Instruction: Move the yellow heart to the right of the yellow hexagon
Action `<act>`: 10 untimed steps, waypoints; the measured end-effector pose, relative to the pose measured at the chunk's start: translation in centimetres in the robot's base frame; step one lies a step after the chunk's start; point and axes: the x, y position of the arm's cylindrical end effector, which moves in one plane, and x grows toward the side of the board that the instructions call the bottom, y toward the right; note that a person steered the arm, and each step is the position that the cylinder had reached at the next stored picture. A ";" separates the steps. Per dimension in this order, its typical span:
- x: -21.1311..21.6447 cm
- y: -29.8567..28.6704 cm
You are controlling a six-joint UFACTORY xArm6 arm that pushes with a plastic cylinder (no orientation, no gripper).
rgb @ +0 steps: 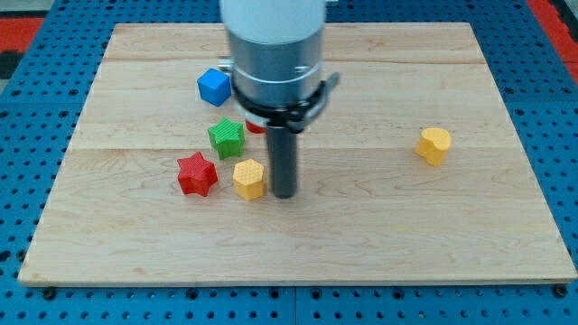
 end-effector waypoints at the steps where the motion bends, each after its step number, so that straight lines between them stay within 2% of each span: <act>1: -0.5 8.5; 2: -0.6 16.0; 3: -1.0 19.9; 5: -6.4 19.1; 8: -5.8 14.8; 9: -7.3 18.9; 10: -12.3 20.8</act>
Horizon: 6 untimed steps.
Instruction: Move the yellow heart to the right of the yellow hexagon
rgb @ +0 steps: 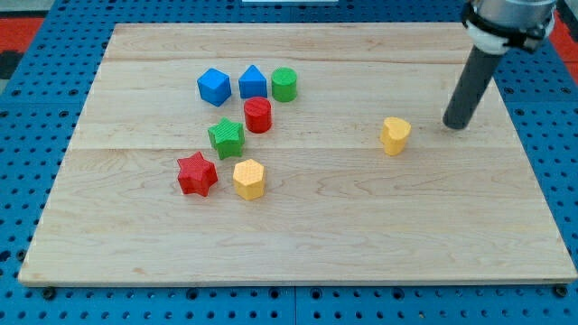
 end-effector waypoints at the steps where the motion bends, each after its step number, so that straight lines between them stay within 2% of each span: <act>1: -1.4 -2.1; 4: 8.4 -8.5; 6: 9.9 -11.9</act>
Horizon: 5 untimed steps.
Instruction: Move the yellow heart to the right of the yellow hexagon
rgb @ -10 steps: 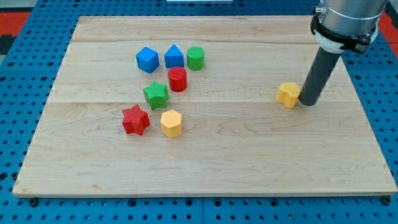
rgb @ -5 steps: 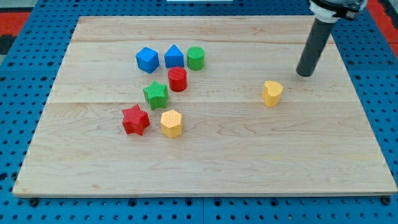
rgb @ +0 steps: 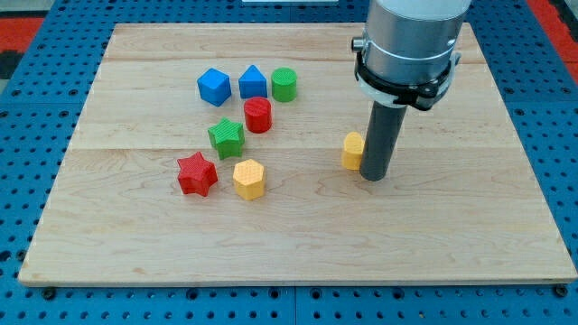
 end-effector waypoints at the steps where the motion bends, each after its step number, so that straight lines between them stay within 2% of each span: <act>1: -0.1 4.9; 2: -3.6 6.7; 3: -5.2 3.4; 5: -2.1 -1.4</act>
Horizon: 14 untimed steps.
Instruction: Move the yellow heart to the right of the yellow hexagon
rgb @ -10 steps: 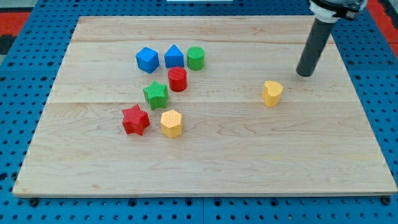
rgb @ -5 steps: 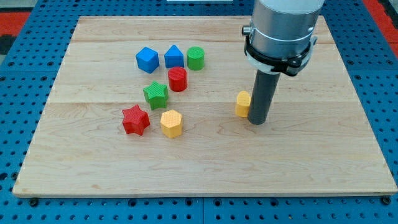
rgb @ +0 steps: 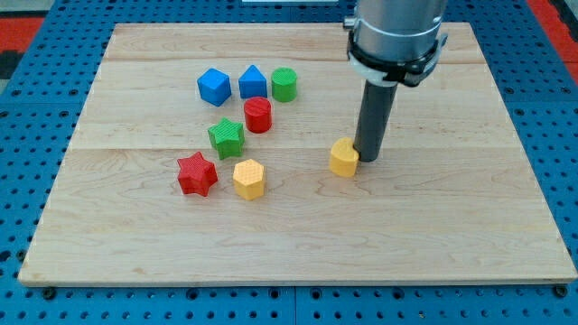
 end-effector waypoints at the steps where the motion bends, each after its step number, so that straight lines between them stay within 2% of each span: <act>1: 2.3 -2.1; 3: 4.7 -4.6; 4: 4.6 -0.4; 5: 0.5 3.2; 6: -1.9 0.4; 7: -0.4 -2.2; 9: 3.1 -3.6; 14: 3.2 -3.7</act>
